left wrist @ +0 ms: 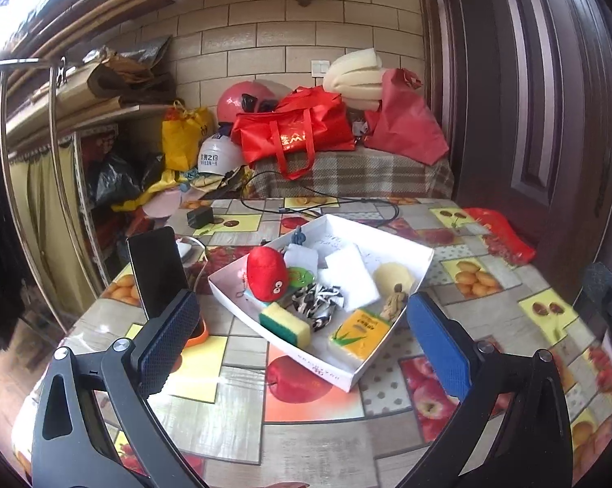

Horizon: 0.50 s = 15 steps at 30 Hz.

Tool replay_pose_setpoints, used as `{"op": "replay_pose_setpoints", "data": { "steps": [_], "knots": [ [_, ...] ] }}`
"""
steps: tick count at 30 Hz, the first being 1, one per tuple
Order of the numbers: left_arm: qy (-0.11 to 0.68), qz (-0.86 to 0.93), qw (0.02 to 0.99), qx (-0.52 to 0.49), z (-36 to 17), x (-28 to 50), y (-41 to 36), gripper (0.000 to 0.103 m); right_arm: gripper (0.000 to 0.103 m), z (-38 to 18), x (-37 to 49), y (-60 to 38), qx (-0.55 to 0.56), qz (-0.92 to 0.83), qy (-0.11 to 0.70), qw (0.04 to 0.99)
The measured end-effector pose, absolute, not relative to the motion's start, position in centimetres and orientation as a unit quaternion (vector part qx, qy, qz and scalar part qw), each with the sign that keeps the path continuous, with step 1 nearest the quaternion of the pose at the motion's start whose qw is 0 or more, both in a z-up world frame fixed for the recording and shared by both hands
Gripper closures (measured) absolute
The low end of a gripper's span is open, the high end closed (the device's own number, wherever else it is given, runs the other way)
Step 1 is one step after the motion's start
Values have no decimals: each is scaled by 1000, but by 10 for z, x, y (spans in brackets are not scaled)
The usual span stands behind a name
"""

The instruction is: Organize soft objects

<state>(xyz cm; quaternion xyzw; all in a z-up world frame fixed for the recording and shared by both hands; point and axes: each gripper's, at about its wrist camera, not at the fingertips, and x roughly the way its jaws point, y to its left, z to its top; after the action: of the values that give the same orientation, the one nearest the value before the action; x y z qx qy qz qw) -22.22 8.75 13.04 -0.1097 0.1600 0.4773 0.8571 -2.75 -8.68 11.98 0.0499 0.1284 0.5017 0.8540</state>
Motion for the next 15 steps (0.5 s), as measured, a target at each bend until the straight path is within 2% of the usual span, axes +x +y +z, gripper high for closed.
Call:
{"op": "replay_pose_setpoints", "data": {
  "steps": [4,15],
  "knots": [
    [149,491,853,-93,143,-228,85,0,0,130,-17,-98,81,506,147,846],
    [178,479,853,-112,140,-220,93,0,0,135,-24,-109,90,503,115,852]
  ]
}}
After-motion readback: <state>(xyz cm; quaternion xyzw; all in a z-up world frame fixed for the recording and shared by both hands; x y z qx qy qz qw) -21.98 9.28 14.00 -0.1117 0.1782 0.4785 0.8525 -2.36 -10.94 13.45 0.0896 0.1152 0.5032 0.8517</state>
